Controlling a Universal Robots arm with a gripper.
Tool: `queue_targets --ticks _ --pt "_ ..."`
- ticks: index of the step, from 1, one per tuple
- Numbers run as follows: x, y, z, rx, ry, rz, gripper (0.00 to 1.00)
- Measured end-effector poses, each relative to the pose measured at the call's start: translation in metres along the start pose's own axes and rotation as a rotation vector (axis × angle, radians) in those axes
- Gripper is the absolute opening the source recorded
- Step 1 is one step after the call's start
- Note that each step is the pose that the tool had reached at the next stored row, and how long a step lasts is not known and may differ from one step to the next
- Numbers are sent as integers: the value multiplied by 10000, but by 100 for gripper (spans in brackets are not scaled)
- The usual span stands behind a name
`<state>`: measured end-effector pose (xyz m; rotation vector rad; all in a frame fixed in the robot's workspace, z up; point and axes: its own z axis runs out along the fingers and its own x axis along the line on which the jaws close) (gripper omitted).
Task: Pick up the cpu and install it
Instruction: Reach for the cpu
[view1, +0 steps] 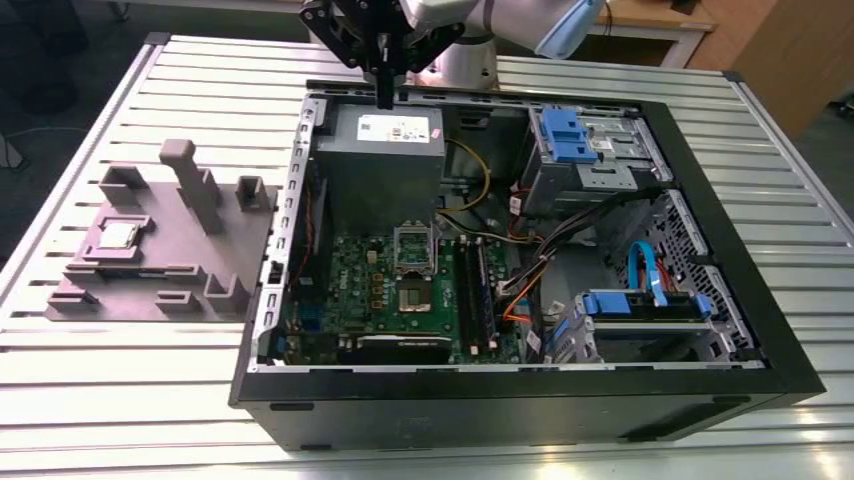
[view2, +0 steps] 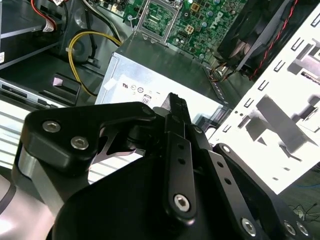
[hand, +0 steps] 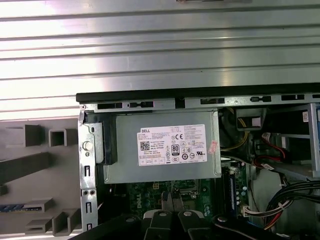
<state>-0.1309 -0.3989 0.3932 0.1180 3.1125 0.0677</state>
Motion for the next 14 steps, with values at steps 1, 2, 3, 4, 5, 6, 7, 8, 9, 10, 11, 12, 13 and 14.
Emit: queue_targets --ticks 1,2,3,4,5,6,7,8,9,10,11,12,13,14 --pt "3 0 0 0 0 0 10" --pt "6 -1 1 -1 0 0 10" --pt "9 -1 0 0 0 0 10" --pt "12 -1 0 1 0 0 10" --pt "14 -1 0 0 0 -1 10" --pt "16 -1 0 0 0 0 10" --pt "18 -1 0 0 1 0 10" --pt "20 -2 1 0 1 0 10" --pt "22 -2 1 0 1 -1 10" --pt "23 -2 1 0 1 -1 10" --pt "26 -2 1 0 2 0 10" --pt "28 -2 1 0 1 0 10" --pt "31 -2 1 0 2 1 10" --pt "34 -3 1 0 1 1 10"
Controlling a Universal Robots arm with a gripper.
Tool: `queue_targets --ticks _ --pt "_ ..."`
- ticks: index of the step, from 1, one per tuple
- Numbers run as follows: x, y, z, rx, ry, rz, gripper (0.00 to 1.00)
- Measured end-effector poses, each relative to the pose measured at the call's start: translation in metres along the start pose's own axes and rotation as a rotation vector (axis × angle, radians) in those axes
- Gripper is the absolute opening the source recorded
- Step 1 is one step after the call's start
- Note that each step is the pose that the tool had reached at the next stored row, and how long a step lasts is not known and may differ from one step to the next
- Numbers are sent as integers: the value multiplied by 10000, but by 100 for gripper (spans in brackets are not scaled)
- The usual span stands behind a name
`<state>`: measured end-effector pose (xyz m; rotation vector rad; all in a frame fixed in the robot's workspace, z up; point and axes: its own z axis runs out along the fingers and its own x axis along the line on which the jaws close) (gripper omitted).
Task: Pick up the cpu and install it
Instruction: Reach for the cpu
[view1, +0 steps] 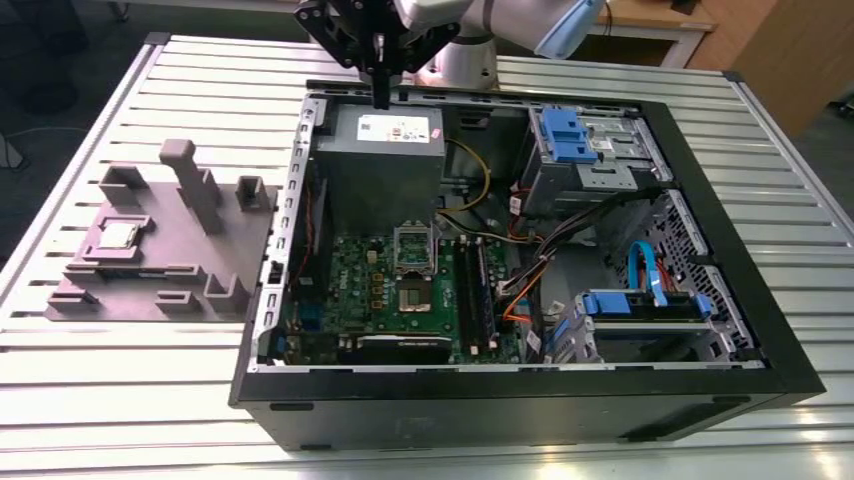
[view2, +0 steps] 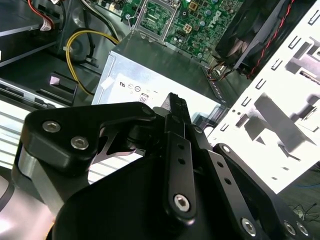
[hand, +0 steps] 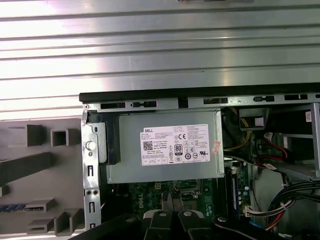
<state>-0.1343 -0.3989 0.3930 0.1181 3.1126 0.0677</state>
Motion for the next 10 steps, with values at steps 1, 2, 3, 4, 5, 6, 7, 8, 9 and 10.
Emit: queue_targets --ticks 1,2,3,4,5,6,7,8,9,10 --pt "2 0 0 0 0 0 10" --pt "3 0 0 0 1 -1 10" --pt "5 0 0 0 1 -1 10" --pt "7 -1 0 1 1 0 10" --pt "8 -1 0 1 2 -1 10" --pt "10 -1 0 1 2 -1 10" --pt "12 -1 1 0 2 0 10" --pt "15 -1 0 1 3 -1 10" --pt "18 -2 1 0 2 -1 10" --pt "20 -2 1 1 3 0 10"
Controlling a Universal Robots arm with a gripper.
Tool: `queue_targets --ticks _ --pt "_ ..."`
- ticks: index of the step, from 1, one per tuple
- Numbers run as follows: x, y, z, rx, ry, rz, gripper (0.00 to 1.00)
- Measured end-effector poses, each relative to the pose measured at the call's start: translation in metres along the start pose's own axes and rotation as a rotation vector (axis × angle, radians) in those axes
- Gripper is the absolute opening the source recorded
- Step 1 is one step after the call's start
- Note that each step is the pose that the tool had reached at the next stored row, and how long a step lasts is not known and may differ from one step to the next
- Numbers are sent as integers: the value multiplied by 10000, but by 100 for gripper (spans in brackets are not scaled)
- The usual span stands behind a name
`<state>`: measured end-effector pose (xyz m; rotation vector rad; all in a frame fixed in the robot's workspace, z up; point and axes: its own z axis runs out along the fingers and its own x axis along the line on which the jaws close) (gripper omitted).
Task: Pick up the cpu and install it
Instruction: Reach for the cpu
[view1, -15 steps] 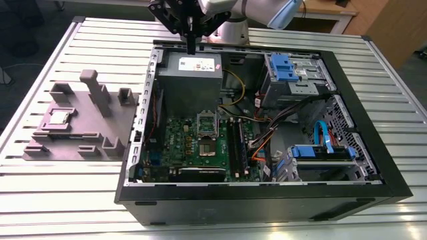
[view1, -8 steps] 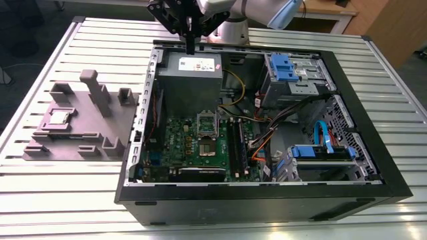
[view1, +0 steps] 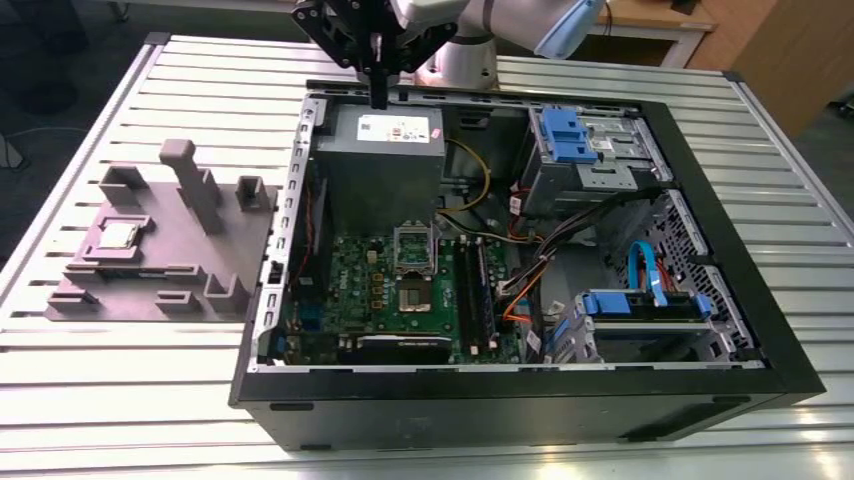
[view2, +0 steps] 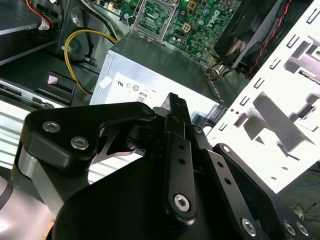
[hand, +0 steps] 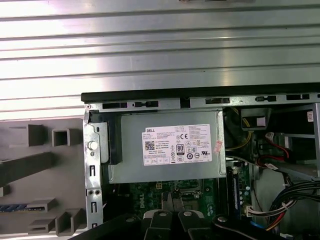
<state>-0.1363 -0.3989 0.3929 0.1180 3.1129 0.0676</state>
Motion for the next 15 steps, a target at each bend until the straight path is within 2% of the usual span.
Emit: queue_targets --ticks 15 --pt "29 -2 1 0 0 0 10"
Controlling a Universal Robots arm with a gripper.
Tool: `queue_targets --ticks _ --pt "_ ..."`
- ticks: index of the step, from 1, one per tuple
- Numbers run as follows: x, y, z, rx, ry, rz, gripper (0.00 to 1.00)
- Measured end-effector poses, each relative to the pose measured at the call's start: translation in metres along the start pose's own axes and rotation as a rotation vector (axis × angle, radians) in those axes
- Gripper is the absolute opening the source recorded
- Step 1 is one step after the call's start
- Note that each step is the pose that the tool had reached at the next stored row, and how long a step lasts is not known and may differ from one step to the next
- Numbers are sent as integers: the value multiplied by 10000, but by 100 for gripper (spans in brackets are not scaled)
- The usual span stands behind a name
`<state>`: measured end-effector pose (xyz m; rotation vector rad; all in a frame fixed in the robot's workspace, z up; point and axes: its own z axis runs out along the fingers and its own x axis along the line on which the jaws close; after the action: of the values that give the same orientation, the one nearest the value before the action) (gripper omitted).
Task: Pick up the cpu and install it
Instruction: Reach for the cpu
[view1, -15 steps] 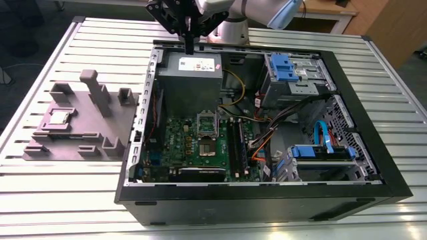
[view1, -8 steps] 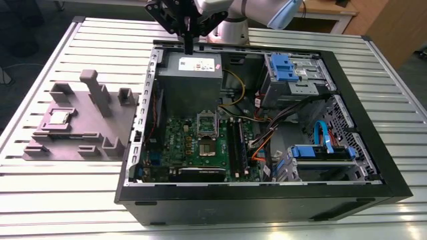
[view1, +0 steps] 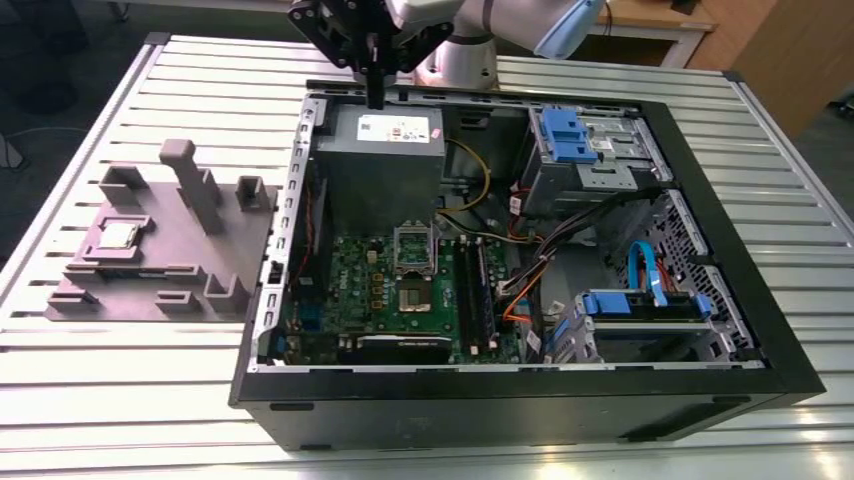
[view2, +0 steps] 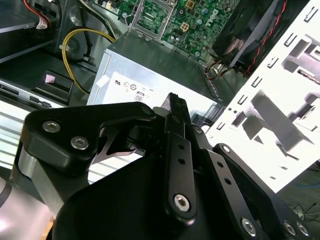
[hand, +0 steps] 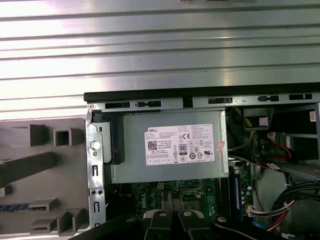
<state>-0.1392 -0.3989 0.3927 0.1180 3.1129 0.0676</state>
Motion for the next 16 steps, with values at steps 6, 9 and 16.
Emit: queue_targets --ticks 6,9,16 --pt "40 -3 3 0 3 0 10" --pt "45 -4 3 0 4 1 10" --pt "58 -5 4 0 5 1 10"
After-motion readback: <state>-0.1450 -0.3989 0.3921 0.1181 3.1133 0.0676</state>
